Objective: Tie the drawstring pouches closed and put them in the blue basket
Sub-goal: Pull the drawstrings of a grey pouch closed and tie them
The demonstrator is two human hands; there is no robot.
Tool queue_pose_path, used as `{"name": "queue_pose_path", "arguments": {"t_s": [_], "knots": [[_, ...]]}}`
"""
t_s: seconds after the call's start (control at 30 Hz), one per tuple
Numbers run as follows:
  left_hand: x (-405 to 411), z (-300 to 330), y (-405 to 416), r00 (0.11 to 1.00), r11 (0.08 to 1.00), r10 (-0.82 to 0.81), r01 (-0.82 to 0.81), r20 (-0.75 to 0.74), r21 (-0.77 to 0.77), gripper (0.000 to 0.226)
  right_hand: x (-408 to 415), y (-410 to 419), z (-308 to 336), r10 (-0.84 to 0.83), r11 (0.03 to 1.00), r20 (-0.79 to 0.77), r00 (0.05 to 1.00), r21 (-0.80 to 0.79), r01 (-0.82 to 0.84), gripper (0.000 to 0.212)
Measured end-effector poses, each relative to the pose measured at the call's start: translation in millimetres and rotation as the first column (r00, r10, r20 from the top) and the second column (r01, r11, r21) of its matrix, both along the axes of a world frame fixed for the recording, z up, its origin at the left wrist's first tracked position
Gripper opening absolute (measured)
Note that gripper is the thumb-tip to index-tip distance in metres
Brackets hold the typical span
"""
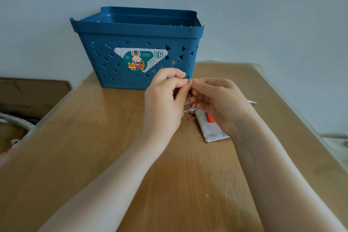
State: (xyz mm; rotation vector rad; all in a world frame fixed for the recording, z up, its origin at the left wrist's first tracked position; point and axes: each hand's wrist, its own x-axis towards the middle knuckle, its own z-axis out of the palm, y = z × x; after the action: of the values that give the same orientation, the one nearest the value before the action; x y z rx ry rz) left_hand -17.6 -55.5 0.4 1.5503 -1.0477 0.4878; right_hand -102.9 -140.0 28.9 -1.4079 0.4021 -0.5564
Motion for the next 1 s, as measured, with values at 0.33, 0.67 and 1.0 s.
{"name": "queue_pose_path", "arguments": {"t_s": [0.33, 0.67, 1.0], "knots": [[-3.8, -3.4, -4.7, 0.740, 0.964, -0.262, 0.165, -0.620, -0.211, 0.009, 0.2, -1.0, 3.6, -0.040, 0.958, 0.189, 0.981, 0.285, -0.016, 0.027], [-6.1, 13.5, 3.2, 0.594, 0.919, -0.394, 0.277, -0.701, -0.281, 0.005, -1.0, 0.9, 6.1, -0.052, 0.911, 0.297, 0.953, 0.405, -0.077, 0.029], [-6.3, 11.0, 6.9, 0.913, 0.966, -0.254, 0.258, -0.318, -0.030, 0.010, 0.4, 0.1, 1.9, 0.024, 0.961, 0.196, 0.980, 0.267, -0.077, 0.020]]}}
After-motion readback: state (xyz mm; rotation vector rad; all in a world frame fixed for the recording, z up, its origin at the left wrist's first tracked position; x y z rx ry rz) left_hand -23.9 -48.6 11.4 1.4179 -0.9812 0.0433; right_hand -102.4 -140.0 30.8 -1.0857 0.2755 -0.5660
